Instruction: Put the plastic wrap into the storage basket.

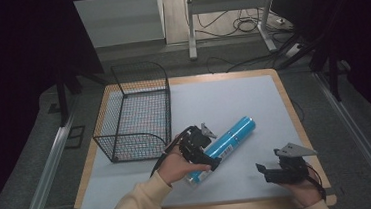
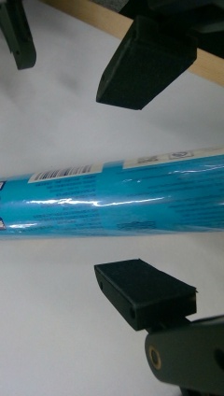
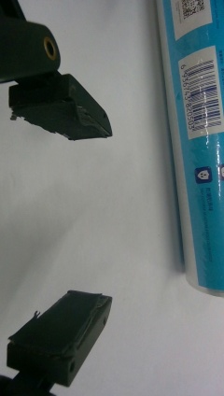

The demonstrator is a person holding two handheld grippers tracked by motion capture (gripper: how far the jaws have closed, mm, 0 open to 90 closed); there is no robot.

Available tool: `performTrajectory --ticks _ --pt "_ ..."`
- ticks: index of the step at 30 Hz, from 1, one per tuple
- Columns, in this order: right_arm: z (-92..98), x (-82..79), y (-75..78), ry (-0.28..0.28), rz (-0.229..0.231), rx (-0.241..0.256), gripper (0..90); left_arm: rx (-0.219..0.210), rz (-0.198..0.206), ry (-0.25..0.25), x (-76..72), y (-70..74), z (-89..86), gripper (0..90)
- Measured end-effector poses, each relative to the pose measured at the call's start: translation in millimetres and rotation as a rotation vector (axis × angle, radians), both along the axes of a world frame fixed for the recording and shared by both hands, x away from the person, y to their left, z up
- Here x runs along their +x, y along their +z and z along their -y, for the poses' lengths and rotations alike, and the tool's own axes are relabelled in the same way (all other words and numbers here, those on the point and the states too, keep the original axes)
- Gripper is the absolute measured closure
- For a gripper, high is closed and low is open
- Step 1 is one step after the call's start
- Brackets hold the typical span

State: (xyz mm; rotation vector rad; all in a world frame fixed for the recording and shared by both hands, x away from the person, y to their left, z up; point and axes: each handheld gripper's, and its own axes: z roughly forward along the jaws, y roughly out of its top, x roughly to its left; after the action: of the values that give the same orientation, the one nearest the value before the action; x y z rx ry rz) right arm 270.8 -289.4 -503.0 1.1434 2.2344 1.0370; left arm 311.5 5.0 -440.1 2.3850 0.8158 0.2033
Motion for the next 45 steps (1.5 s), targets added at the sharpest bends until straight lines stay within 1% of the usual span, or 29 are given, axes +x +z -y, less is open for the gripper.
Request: performTrajectory --ticks 1,4,6,7,8,11,14,15,17,19,21,23,24,26,27,29,31,32,34,36,37,38,39,40,41,42,43,44,45 --pt "-0.3 -0.2 0.2 0.0 0.002 -0.001 16.1 0.012 -0.005 -0.005 3.3 -0.2 3.7 16.1" --pt "-1.3 -0.6 0.0 0.004 0.001 -0.002 16.2 0.028 -0.013 -0.011 8.2 -0.1 11.5 16.1" --pt "-1.6 -0.5 -0.2 0.007 0.003 -0.005 16.2 0.029 -0.012 -0.012 9.7 0.2 14.1 16.2" --pt "-1.6 -0.7 0.1 0.005 0.003 -0.003 16.2 0.042 -0.013 -0.019 13.2 0.9 19.0 16.1" --pt "-1.6 -0.7 0.1 0.005 0.003 -0.003 16.2 0.042 -0.013 -0.019 13.2 0.9 19.0 16.1" --pt "-0.5 -0.9 1.0 0.002 0.009 0.003 16.4 0.058 -0.024 -0.015 19.8 -1.4 25.7 16.1" --pt "0.1 -0.6 0.6 0.004 0.01 0.0 16.4 0.089 -0.036 -0.01 29.2 -7.4 35.1 16.3" --pt "-0.2 -0.6 0.5 0.005 0.009 0.002 16.6 0.091 -0.039 -0.006 31.5 -9.3 37.6 16.5" --pt "-0.3 -0.7 0.7 0.008 0.01 0.002 17.1 0.109 -0.053 -0.007 37.1 -13.1 42.5 16.6" --pt "0.7 -0.7 1.5 0.008 0.017 0.003 17.5 0.116 -0.074 -0.006 42.4 -17.5 47.1 16.7" --pt "1.6 -0.7 1.9 0.004 0.019 0.006 17.6 0.136 -0.078 -0.003 46.8 -21.1 51.8 16.7" --pt "1.9 -0.6 2.0 0.003 0.019 0.006 17.6 0.14 -0.079 0.003 48.5 -23.4 54.4 16.9" --pt "2.1 -0.5 1.9 0.004 0.019 0.007 17.6 0.166 -0.082 0.005 51.4 -25.3 56.4 16.9" --pt "2.0 -0.5 1.7 0.004 0.021 0.004 17.7 0.193 -0.09 0.02 58.3 -30.3 58.7 17.4" --pt "1.9 -0.6 1.7 0.004 0.021 0.004 17.7 0.193 -0.09 0.02 58.3 -30.3 58.7 17.2" --pt "1.9 -0.6 1.3 0.007 0.021 0.002 17.8 0.188 -0.117 0.02 62.1 -33.8 59.4 17.1" --pt "1.9 -0.6 1.2 0.006 0.019 0.002 17.7 0.191 -0.123 0.02 63.3 -36.3 61.1 17.0" --pt "2.0 -0.3 0.9 0.007 0.018 0.003 17.8 0.201 -0.125 0.015 63.9 -37.0 62.0 17.0" --pt "2.1 0.3 0.4 0.005 0.015 0.002 17.7 0.205 -0.132 0.017 64.0 -40.4 66.7 17.1" --pt "1.8 0.3 0.5 0.006 0.015 0.002 17.8 0.217 -0.147 0.009 64.4 -43.3 70.6 17.1" --pt "1.6 0.2 0.6 0.006 0.015 0.001 17.8 0.226 -0.156 0.008 64.7 -45.4 72.9 17.3" --pt "1.4 0.1 0.6 0.007 0.015 -0.001 17.8 0.249 -0.168 0.005 65.1 -47.4 75.2 18.1" --pt "1.4 0.1 0.6 0.008 0.014 -0.003 17.8 0.26 -0.171 0.009 65.4 -49.7 77.7 18.6" --pt "1.4 0.1 0.6 0.008 0.014 -0.003 17.8 0.26 -0.171 0.009 65.4 -49.7 77.7 18.8" --pt "1.1 0.4 0.5 0.007 0.013 0.0 17.8 0.274 -0.182 0.019 66.9 -53.5 81.0 19.9" --pt "1.1 0.4 0.5 0.007 0.013 0.0 17.8 0.274 -0.182 0.019 66.9 -53.5 81.0 20.8" --pt "1.2 0.4 0.6 0.006 0.014 0.0 17.8 0.284 -0.191 0.015 67.9 -55.8 82.1 20.8" --pt "1.8 0.0 1.0 0.006 0.017 0.0 17.8 0.292 -0.201 0.018 68.5 -58.1 82.8 24.4" --pt "1.9 0.0 1.0 0.006 0.017 0.001 17.8 0.299 -0.192 0.022 68.1 -58.4 83.2 27.4"
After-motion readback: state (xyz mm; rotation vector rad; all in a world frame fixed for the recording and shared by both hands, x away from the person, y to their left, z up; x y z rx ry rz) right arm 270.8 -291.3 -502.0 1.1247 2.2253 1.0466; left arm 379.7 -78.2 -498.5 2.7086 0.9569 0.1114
